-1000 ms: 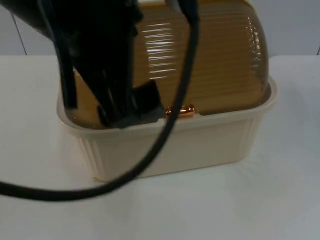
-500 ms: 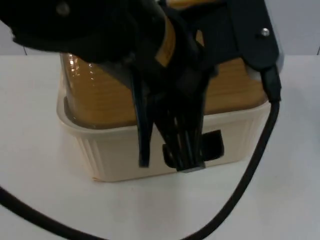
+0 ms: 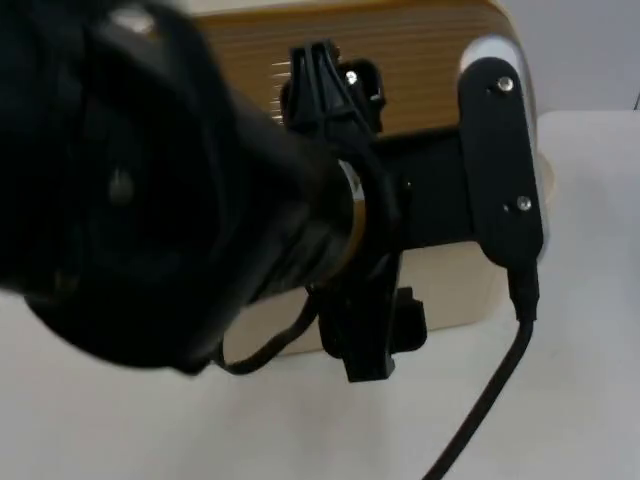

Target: Open the box lid with the left hand, place the block into the box with the right hand, then close the box lid with the left hand.

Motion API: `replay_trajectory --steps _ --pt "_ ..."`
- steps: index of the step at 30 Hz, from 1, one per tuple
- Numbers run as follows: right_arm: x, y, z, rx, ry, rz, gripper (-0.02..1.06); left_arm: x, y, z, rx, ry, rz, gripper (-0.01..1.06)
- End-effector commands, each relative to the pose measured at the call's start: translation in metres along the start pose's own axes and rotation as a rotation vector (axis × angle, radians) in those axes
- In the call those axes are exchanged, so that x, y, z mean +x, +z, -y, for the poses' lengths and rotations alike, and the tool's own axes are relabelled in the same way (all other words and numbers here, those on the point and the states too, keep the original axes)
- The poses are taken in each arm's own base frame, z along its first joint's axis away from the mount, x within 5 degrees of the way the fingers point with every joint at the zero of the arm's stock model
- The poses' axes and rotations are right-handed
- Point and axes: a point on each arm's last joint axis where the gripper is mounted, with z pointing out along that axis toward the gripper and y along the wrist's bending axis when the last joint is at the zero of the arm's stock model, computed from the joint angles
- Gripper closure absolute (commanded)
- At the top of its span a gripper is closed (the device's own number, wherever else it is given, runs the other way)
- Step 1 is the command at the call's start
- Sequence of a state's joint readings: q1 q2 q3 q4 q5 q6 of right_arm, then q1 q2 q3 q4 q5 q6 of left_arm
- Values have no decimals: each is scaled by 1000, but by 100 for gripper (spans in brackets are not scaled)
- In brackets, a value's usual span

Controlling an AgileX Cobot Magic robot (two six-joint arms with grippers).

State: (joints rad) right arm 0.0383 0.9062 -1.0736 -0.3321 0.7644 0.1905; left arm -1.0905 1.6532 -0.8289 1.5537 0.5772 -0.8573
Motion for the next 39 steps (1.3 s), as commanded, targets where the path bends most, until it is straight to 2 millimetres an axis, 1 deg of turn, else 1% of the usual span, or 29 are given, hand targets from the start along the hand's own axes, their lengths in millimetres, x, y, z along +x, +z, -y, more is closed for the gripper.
replay_trajectory --steps 1,5,6,7,8,9,11,12,13,14,15,16,19,20,21,22,25,28,31,34,39 --pt "-1 0 1 7 -6 14 -1 -2 1 0 -80 -7 23 2" --pt "-1 0 1 6 -6 18 -1 0 8 7 -75 -2 1 3" --pt "-1 0 1 6 -6 18 -1 1 11 9 -72 6 -9 5" --pt "-1 0 1 6 -6 18 -1 1 11 9 -72 6 -9 5" --pt "-2 0 1 6 -6 20 -1 2 14 13 -65 14 -18 10" --pt "-2 0 1 6 -6 20 -1 3 16 15 -59 18 -25 19" --pt "-2 0 1 6 -6 20 -1 4 18 17 -54 21 -32 46" --pt "-2 0 1 6 -6 20 -1 4 18 17 -54 21 -32 57" --pt "-2 0 1 6 -6 20 -1 4 18 17 -54 22 -31 63" --pt "-2 0 1 6 -6 20 -1 4 18 17 -54 22 -31 63" --pt "-2 0 1 6 -6 20 -1 3 18 17 -55 25 -29 72" --pt "-2 0 1 6 -6 20 -1 3 18 17 -55 25 -29 79" --pt "-2 0 1 6 -6 20 -1 4 18 19 -38 8 -33 95" --pt "-2 0 1 6 -6 20 -1 4 18 19 -38 8 -33 95" --pt "-2 0 1 6 -6 20 -1 4 18 19 -35 5 -34 103" --pt "-2 0 1 6 -6 20 -1 4 18 19 -35 5 -34 105" --pt "-2 0 1 6 -6 20 -1 5 20 19 -12 0 -27 105" --pt "-1 0 1 7 -6 17 -1 7 24 20 47 -25 -16 105" --pt "-1 0 1 7 -6 15 -1 17 30 13 82 -51 -63 105" --pt "-1 0 1 7 -6 15 -1 21 33 8 86 -38 -88 105" --pt "-1 0 1 7 -6 17 -1 16 33 6 103 -28 -67 105"
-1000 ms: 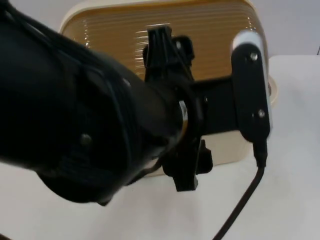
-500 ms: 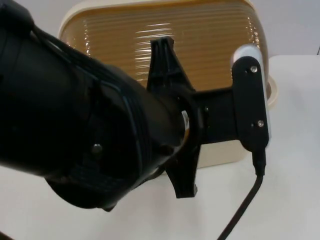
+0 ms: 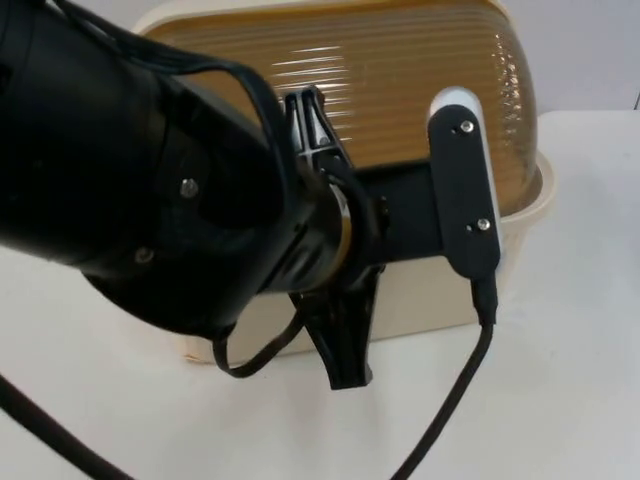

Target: Open the box lid with the left hand, place the block into the box with the right hand, then close the box lid with the left hand.

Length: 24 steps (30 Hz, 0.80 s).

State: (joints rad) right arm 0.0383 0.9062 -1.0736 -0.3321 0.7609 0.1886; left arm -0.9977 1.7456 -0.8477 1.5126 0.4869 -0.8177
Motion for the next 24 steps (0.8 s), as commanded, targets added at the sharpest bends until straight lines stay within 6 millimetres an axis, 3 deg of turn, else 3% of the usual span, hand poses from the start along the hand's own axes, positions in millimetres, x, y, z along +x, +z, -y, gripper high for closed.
replay_trajectory --steps 1,24 --pt "-1 0 1 7 -4 15 -1 -2 0 0 17 -12 10 105" --pt "-1 0 1 1 2 16 -1 -4 2 -5 -9 -1 -31 105"
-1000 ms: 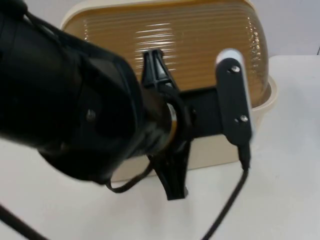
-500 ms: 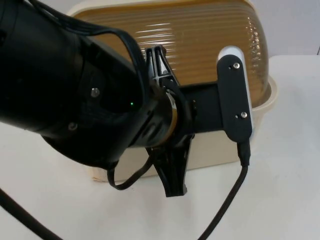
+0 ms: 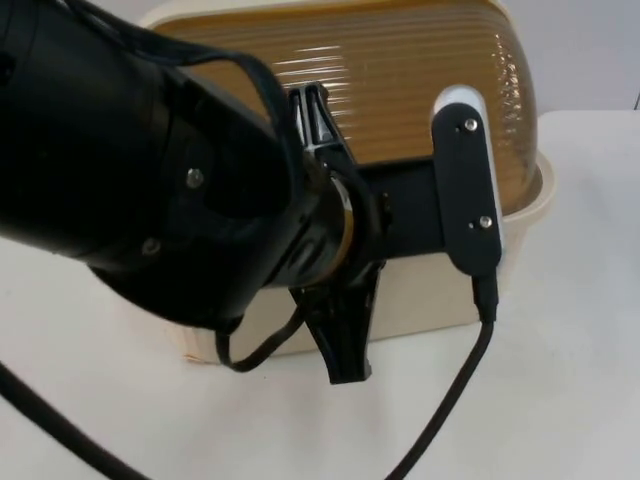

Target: Open the box lid with the left hand, place the block into the box with the right hand, then close the box lid with the left hand.

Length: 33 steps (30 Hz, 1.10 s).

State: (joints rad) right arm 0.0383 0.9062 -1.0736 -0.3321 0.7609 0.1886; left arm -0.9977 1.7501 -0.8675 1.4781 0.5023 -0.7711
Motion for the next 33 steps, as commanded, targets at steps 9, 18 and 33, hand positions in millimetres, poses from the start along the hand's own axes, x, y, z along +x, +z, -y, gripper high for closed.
replay_trajectory --steps 9,18,33 --pt "-1 0 1 1 2 16 -1 -3 8 2 15 -5 -41 105" --pt "-2 0 1 1 2 18 -1 2 8 -4 -48 23 -90 105" --pt "-2 0 1 1 2 19 -1 3 6 -10 -81 4 -122 105"
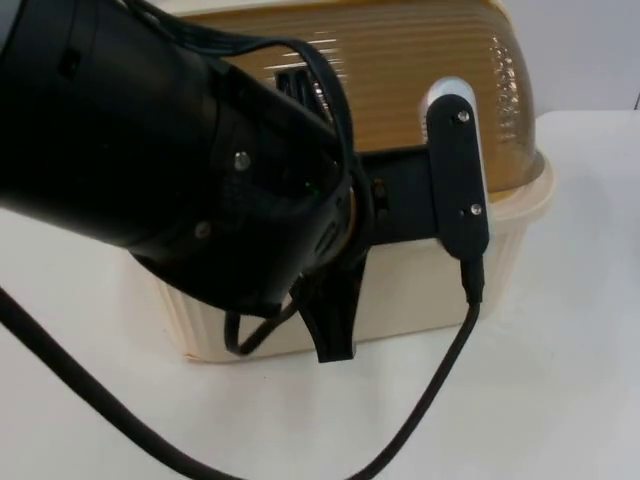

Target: Open the box lid with the left hand, place the block into the box with the right hand, then close the box lid with the left hand.

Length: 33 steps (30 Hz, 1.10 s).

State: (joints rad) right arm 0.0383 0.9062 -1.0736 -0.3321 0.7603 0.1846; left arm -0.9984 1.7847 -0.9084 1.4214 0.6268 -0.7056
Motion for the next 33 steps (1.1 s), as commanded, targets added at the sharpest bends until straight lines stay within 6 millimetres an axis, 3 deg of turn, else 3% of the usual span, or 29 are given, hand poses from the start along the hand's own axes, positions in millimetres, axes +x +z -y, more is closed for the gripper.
replay_trajectory --steps 1,9,15,21,33 --pt "-1 0 1 1 6 15 -1 1 -1 -3 -17 -16 -14 105" --pt "13 10 -3 -6 0 -23 -1 1 -1 -3 -14 -12 -10 105" --pt "13 10 -3 -9 1 -16 -1 -2 -7 -9 -13 -27 26 105" --pt "13 10 -3 -10 1 -11 -1 -2 -5 -30 -13 -31 30 105" --pt "12 7 -3 -10 4 1 -1 -2 2 -96 96 -25 22 105"
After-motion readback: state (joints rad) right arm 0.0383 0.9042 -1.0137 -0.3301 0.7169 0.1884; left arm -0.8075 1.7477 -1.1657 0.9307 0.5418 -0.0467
